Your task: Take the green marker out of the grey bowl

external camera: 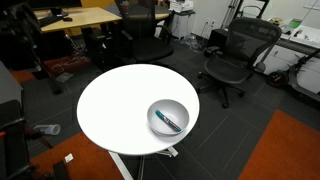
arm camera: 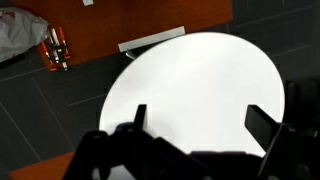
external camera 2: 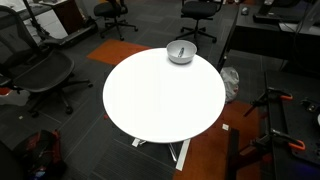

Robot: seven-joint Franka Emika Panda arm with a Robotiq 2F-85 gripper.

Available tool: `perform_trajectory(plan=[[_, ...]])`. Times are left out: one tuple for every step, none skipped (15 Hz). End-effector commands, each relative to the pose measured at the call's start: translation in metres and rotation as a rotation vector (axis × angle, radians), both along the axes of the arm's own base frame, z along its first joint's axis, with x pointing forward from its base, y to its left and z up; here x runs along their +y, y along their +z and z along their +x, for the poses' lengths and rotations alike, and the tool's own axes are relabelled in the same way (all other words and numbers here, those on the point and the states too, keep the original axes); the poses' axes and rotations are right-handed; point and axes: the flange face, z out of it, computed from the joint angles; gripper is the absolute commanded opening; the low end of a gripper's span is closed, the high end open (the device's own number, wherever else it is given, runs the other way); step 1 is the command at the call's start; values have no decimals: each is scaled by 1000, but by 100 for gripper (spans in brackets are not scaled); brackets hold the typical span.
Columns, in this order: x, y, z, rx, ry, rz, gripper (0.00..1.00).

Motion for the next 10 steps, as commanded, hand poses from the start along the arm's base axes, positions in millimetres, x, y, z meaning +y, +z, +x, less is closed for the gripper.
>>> perform_trajectory(plan=[[1,-2,28,-18,-196,-8,100],[1,-4,35,-21,-247,-9,100],[0,-6,42,-19,-301,-11,100],[0,-9,49,-17,-345,-10,100],[-2,-12,56,-10,-393,-13,100],[-4,-16,64,-8,-440,-14,100],[-7,-20,71,-2,-486,-12,100],[-11,-23,78,1,-531,-11,100],[-14,-27,85,4,-570,-8,100],[-17,-31,92,8,-608,-3,100]])
